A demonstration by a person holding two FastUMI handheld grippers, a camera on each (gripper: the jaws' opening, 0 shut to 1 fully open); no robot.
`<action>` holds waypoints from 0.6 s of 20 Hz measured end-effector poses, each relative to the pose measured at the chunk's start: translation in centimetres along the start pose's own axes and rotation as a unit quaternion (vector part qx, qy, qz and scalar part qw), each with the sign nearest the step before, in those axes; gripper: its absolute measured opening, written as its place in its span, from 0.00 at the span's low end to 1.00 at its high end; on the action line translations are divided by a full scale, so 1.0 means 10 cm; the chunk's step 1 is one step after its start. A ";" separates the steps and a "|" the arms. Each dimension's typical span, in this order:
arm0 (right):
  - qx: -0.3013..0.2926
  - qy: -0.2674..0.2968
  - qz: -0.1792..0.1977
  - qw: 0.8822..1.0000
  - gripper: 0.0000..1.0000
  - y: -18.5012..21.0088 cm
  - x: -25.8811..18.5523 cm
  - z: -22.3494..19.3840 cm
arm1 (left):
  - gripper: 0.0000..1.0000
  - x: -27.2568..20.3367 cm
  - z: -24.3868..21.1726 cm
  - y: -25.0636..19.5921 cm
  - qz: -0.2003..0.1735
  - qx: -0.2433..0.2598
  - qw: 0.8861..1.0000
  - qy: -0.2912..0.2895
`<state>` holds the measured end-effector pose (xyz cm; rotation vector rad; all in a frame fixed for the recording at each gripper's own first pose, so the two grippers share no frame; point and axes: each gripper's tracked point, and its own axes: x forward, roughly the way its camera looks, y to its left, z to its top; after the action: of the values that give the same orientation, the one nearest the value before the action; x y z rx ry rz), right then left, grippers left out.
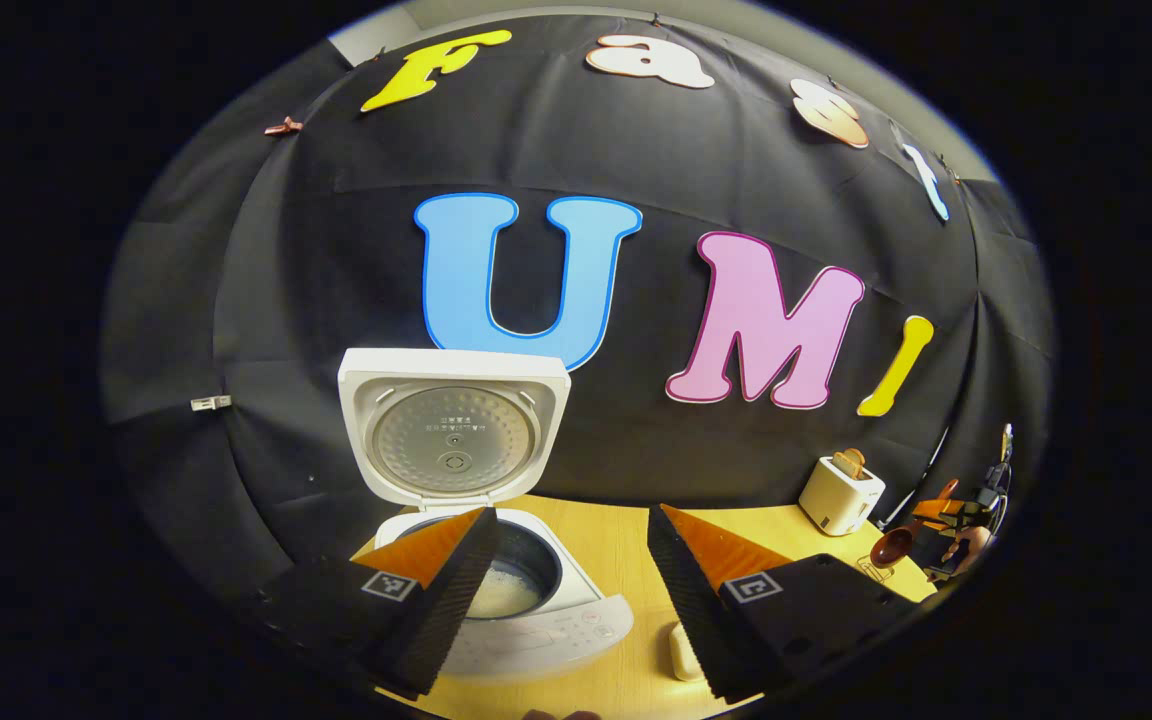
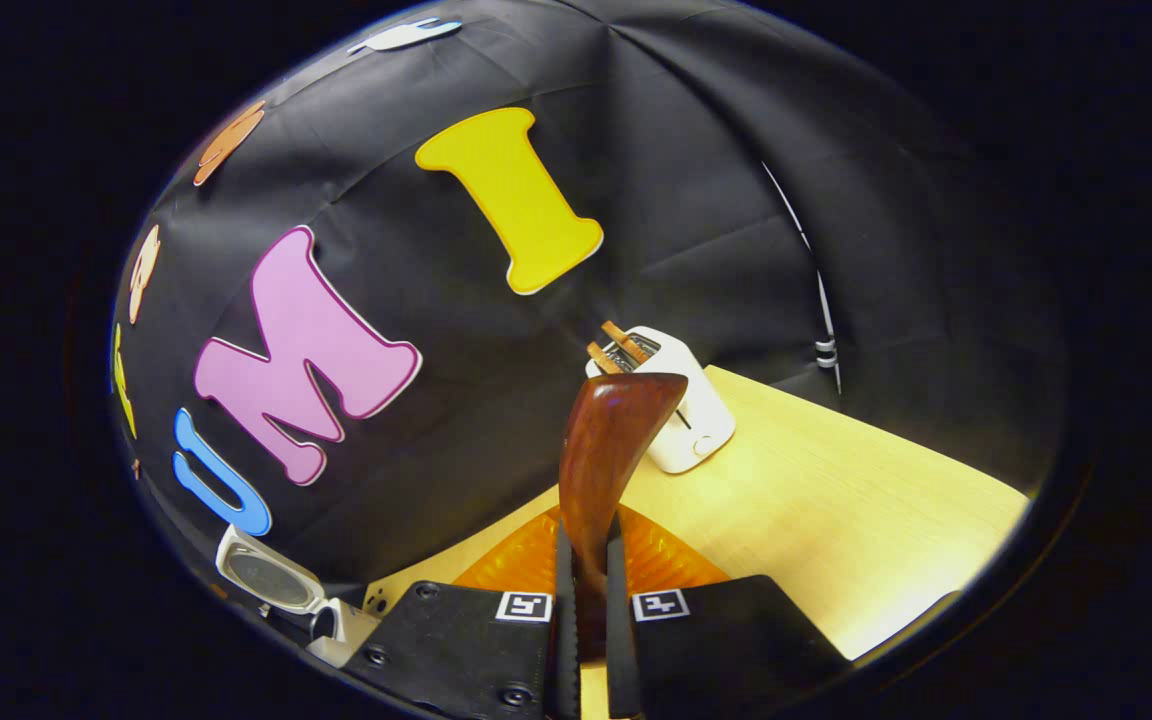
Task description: Close the left gripper, press the button to open the rice cooker; take a wooden spoon from the chopstick holder with the right hand, scoop a spoonful of rice and pour it into the rice cooker, then put the wooden spoon back into the chopstick holder.
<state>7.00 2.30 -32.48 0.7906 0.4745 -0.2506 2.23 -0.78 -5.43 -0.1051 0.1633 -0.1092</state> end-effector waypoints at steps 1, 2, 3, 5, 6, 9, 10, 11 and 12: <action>-0.012 0.001 -0.006 1.000 0.14 -0.05 0.02 -0.03 | 0.95 0.01 0.01 -0.01 0.002 0.002 1.000 0.000; -0.028 0.003 -0.011 1.000 0.14 -0.10 0.04 -0.07 | 0.95 0.01 0.02 -0.02 0.002 0.004 1.000 0.000; -0.044 0.005 -0.017 0.999 0.15 -0.15 0.06 -0.10 | 0.95 0.02 0.02 -0.03 0.003 0.005 1.000 0.000; -0.069 0.010 -0.022 0.997 0.15 -0.19 0.08 -0.17 | 0.95 0.03 0.00 -0.05 0.002 0.008 1.000 0.004; -0.078 0.014 -0.025 0.997 0.15 -0.22 0.09 -0.22 | 0.95 0.03 0.00 -0.06 0.003 0.011 1.000 0.004; -0.083 0.029 -0.038 0.995 0.15 -0.29 0.18 -0.39 | 0.95 0.05 0.02 -0.08 0.003 0.020 1.000 0.001; -0.083 0.033 -0.043 0.995 0.14 -0.31 0.21 -0.43 | 0.95 0.05 0.03 -0.08 0.002 0.022 1.000 0.001; -0.081 0.037 -0.047 0.995 0.14 -0.33 0.22 -0.47 | 0.95 0.05 0.03 -0.09 0.002 0.023 1.000 0.002; -0.079 0.043 -0.050 0.995 0.15 -0.34 0.25 -0.52 | 0.95 0.04 0.03 -0.08 0.002 0.023 1.000 0.002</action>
<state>6.19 3.67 -38.94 0.6245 0.6085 -0.2690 2.63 -1.64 -5.09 -0.0592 0.1655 -0.1087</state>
